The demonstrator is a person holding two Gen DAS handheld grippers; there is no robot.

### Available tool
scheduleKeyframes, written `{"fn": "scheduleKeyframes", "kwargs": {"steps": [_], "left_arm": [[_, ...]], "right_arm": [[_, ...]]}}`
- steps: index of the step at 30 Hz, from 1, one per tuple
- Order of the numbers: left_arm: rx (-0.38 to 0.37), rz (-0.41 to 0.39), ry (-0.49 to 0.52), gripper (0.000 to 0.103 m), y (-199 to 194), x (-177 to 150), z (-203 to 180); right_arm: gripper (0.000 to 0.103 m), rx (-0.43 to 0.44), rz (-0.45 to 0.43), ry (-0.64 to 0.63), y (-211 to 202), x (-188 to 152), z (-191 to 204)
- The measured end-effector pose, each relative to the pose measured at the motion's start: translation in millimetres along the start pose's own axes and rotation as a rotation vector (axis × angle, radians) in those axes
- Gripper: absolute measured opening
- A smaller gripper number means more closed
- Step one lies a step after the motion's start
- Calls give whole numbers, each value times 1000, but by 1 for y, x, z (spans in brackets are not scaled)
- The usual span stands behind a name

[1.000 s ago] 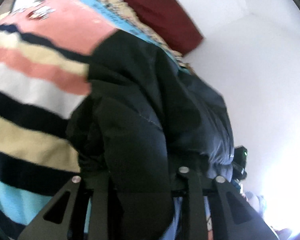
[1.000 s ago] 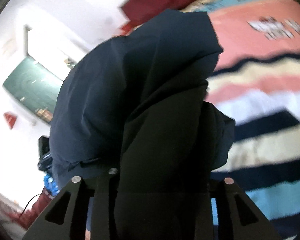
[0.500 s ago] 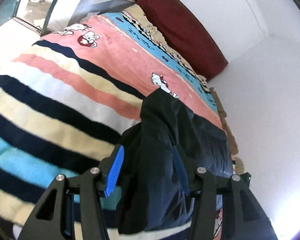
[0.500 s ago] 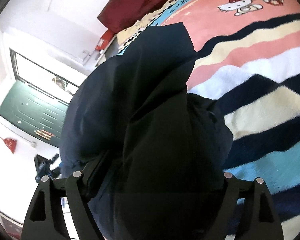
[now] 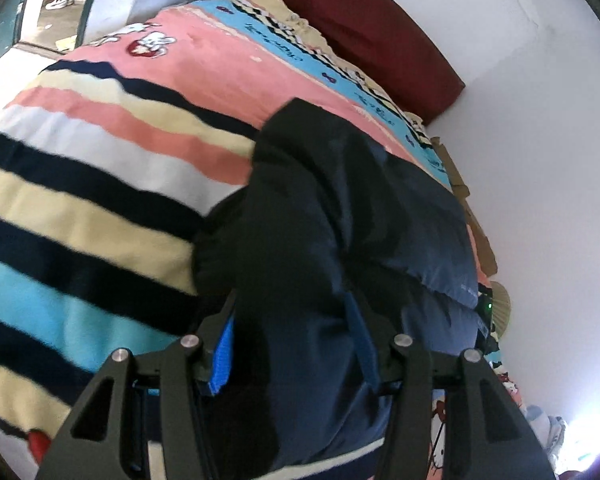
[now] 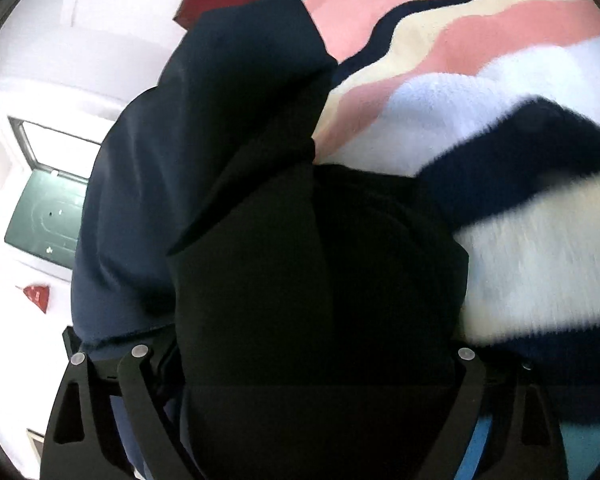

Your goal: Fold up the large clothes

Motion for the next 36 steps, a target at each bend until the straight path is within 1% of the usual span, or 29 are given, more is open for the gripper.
{"fn": "scheduleKeyframes", "kwargs": {"steps": [1, 2, 3, 4, 5, 6, 8, 9, 10, 13, 14, 15, 16, 19, 22, 24, 26, 27, 28, 29, 30, 31, 32, 33, 34, 36], "left_arm": [[8, 0, 12, 49, 4, 1, -5], [8, 1, 25, 49, 8, 1, -11], [7, 2, 37, 49, 9, 1, -15], [9, 1, 54, 49, 12, 1, -21], [16, -5, 66, 49, 13, 1, -25], [21, -11, 73, 49, 13, 1, -27], [9, -22, 66, 49, 13, 1, -30], [5, -30, 61, 49, 13, 1, -31], [-2, -42, 52, 49, 11, 2, -30], [-25, -69, 33, 49, 4, 2, -30], [-30, -76, 36, 49, 1, 2, -31], [-33, -82, 44, 49, -1, 2, -33], [-39, -87, 53, 49, -4, 1, -37], [-47, -87, 80, 49, -8, 1, -49], [-52, -80, 108, 49, -7, 2, -62], [-58, -77, 124, 49, -3, 3, -69], [-59, -71, 133, 49, 4, 4, -73], [-56, -68, 136, 49, 7, 4, -74], [-50, -60, 140, 49, 12, 4, -74], [-43, -52, 143, 49, 18, 4, -73], [-38, -42, 144, 49, 22, 2, -72], [-30, -26, 147, 49, 29, 0, -71], [-23, -13, 149, 49, 35, -2, -69], [-16, -1, 150, 49, 40, -5, -67], [-13, 8, 150, 49, 44, -7, -65], [-18, 13, 150, 49, 49, -10, -63]], "right_arm": [[89, -18, -1, -1, 0, 5, 1], [89, -59, -5, -19, -3, 9, 6], [89, -135, -28, -86, -11, 14, 18], [88, -184, -59, -164, -21, 14, 32], [88, -207, -79, -219, -27, 14, 43], [88, -224, -77, -255, -29, 11, 50], [88, -265, -25, -341, -27, -3, 63], [88, -272, 14, -382, -27, -14, 68], [89, -258, 40, -400, -29, -21, 71], [89, -147, 150, -438, -41, -51, 74], [89, -126, 189, -462, -44, -62, 73], [89, -116, 231, -492, -47, -74, 72], [88, -123, 251, -509, -48, -81, 68], [88, -147, 230, -525, -56, -90, 59], [89, -226, 183, -579, -44, -87, 62], [90, -265, 189, -584, -34, -86, 59], [92, -257, 199, -530, -30, -87, 53], [92, -211, 203, -450, -28, -82, 47], [92, -146, 197, -346, -28, -77, 39], [92, -43, 160, -203, -30, -70, 29], [93, 84, 120, -39, -33, -63, 14], [92, 168, 75, 71, -38, -59, 1], [92, 248, -9, 190, -47, -53, -15], [92, 281, -93, 299, -55, -48, -32], [92, 292, -122, 344, -57, -46, -39], [92, 221, -181, 385, -59, -40, -48]]}}
Point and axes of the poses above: each gripper's, at about its wrist camera, not at the fingertips, and y roughly the way its jaws point, z to its left, x to its top, the point moved 5 cm from there along y, roughly the way its jaws point, and after that the axes turned 5 degrees about z, right-handed, at the moved point
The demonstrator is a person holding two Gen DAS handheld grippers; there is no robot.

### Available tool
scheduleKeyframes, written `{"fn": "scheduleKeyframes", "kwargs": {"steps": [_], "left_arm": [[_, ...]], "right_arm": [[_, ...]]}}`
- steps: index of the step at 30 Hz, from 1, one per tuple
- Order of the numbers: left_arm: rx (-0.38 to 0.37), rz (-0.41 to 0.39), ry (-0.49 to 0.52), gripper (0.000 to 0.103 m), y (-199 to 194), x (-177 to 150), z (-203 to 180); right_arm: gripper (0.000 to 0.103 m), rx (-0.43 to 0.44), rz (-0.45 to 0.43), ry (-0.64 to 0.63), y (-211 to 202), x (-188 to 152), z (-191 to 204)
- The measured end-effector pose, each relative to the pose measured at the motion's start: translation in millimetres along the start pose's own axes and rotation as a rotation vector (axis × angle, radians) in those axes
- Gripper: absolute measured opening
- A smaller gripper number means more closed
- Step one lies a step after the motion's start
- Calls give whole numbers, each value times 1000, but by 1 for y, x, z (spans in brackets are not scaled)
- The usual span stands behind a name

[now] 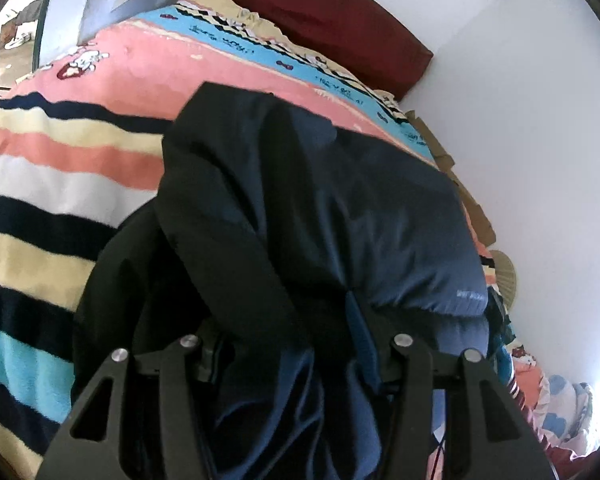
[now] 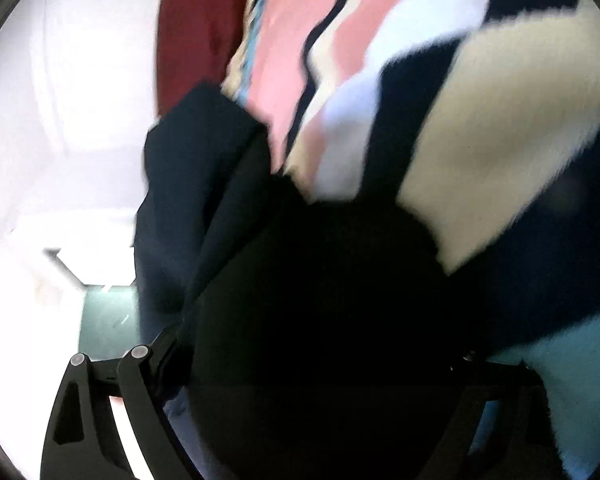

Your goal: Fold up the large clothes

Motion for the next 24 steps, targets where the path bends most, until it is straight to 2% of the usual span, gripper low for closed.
{"fn": "scheduleKeyframes", "kwargs": {"steps": [3, 5, 7, 8, 9, 10, 13, 16, 18, 21, 22, 23, 24], "left_arm": [[-16, 5, -3, 49, 3, -2, 5], [-24, 10, -7, 49, 6, -3, 6], [-29, 14, -12, 49, 9, -4, 7], [-29, 14, -14, 49, 10, -4, 7], [-32, 15, -16, 49, 11, -4, 8], [-37, 16, -18, 49, 11, -4, 9], [-48, 17, -23, 49, 10, -5, 10], [-50, 22, -22, 49, 5, -6, 12], [-50, 23, -20, 49, 2, -7, 13], [-50, 23, -29, 49, -2, -8, 17], [-52, 22, -33, 49, -3, -9, 18], [-51, 22, -35, 49, -3, -10, 19], [-50, 22, -36, 49, -4, -10, 19]], "right_arm": [[91, -86, -103, 18, 4, 5, 2], [91, -99, -182, 52, 0, 12, 1], [91, -22, -326, 169, -20, 22, -11], [92, 44, -410, 266, -30, 23, -22], [92, 71, -452, 319, -37, 24, -30], [91, 52, -449, 318, -38, 25, -30], [92, -41, -376, 231, -41, 27, -21], [92, -106, -244, 136, -31, 22, -8], [91, -148, -68, 5, -17, 8, 10], [91, -81, 156, -112, -33, -11, 31], [89, -85, 215, -171, -37, -25, 39], [88, -113, 268, -242, -41, -38, 48], [90, -181, 330, -337, -45, -54, 58]]}}
Point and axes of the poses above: each gripper's, at about its wrist camera, not at the fingertips, and y roughly the way its jaws point, z to its left, x to its top, the point moved 5 cm from there along y, roughly the way its jaws point, and after that the axes turned 5 degrees about z, right-handed, at the moved point
